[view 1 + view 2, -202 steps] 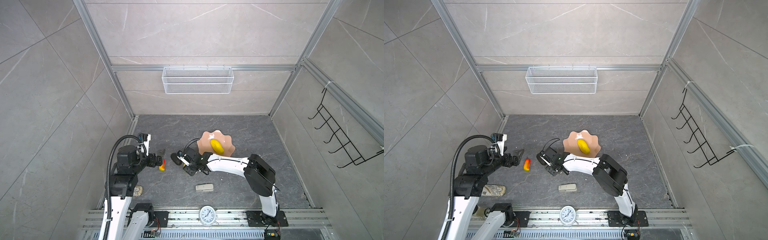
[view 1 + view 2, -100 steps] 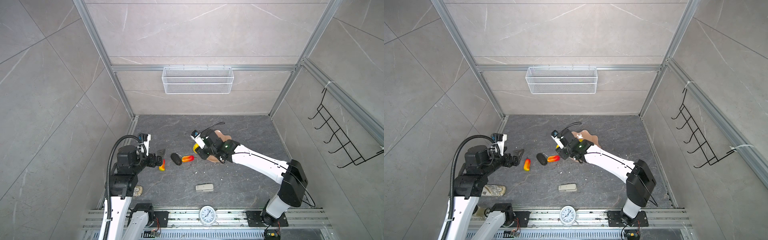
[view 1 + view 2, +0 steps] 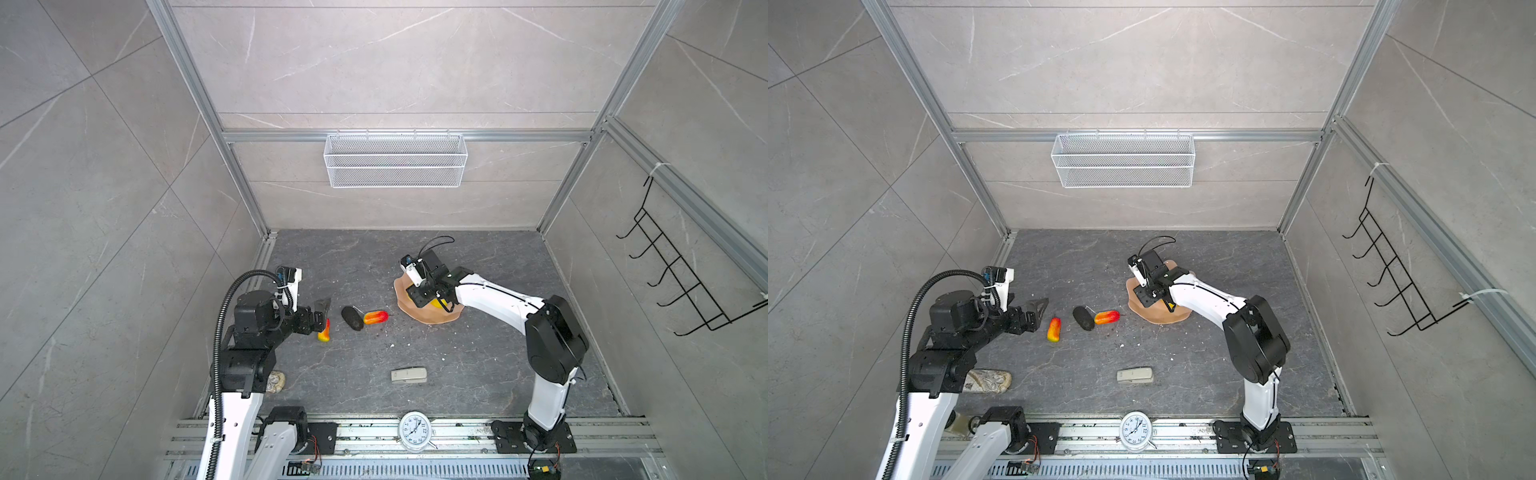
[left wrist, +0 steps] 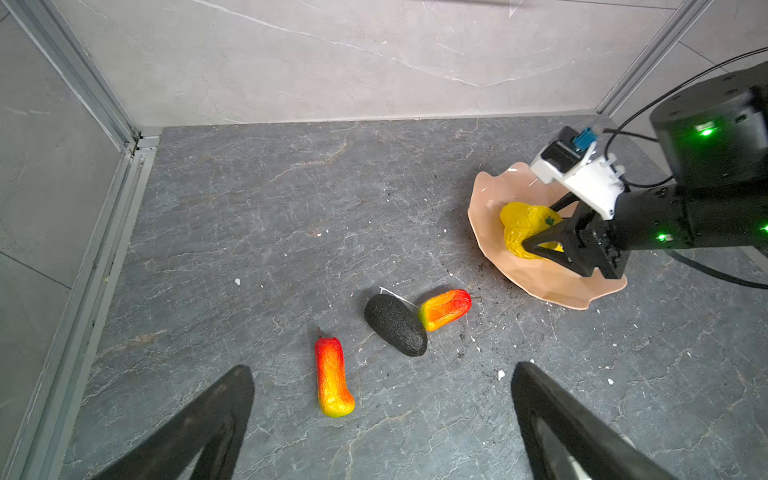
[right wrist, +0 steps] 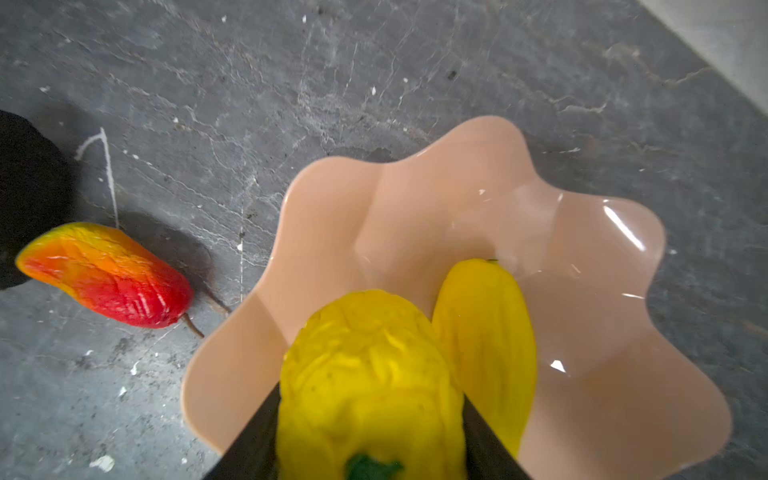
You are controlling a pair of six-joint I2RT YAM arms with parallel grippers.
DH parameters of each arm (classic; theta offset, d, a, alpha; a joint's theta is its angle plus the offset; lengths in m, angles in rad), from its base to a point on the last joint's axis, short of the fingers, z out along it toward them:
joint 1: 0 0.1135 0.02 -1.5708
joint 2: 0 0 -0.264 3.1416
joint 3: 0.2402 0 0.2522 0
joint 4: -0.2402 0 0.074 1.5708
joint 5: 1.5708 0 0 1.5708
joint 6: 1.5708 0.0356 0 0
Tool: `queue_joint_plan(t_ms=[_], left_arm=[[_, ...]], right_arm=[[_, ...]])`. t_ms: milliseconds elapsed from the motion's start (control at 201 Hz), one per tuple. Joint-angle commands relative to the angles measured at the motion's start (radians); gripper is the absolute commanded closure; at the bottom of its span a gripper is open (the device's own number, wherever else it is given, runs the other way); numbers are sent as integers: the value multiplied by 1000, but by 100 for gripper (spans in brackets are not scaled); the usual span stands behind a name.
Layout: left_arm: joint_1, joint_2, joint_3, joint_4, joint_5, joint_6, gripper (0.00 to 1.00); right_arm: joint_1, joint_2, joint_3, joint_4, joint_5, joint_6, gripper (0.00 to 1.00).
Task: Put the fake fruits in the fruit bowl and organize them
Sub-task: 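Place the yellow lemon in the bowl beside the mango, release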
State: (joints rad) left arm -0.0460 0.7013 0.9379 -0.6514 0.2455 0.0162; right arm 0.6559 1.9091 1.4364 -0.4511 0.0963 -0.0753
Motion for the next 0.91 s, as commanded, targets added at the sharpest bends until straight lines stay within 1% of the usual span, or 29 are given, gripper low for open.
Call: queue_joint_plan(t_ms=[0, 120, 264, 314, 413, 538, 673, 762, 842, 902], left_arm=[[-5, 2, 2, 15, 18, 22, 0], [-5, 1, 2, 14, 18, 23, 0], [-5, 4, 2, 13, 18, 22, 0], [-4, 5, 2, 14, 18, 22, 0], [-6, 6, 2, 12, 19, 22, 0], [-5, 8, 3, 14, 19, 23, 0], [-5, 10, 4, 13, 18, 24, 0], [-5, 11, 4, 13, 18, 23, 0], [-5, 16, 6, 12, 23, 24, 0], [-6, 17, 7, 10, 24, 24, 0]], right_arm=[[-12, 33, 49, 14, -3, 6, 80], [-29, 67, 64, 10, 17, 12, 80], [-56, 98, 68, 26, -1, 25, 80], [-61, 107, 69, 30, -4, 25, 79], [-62, 122, 75, 33, -11, 25, 73], [-62, 122, 81, 35, -19, 20, 59], [-62, 101, 91, 19, -14, 8, 38], [-62, 61, 97, 7, -2, 3, 30], [-62, 8, 96, 8, 0, 6, 15], [-61, -22, 107, -6, 0, 7, 6]])
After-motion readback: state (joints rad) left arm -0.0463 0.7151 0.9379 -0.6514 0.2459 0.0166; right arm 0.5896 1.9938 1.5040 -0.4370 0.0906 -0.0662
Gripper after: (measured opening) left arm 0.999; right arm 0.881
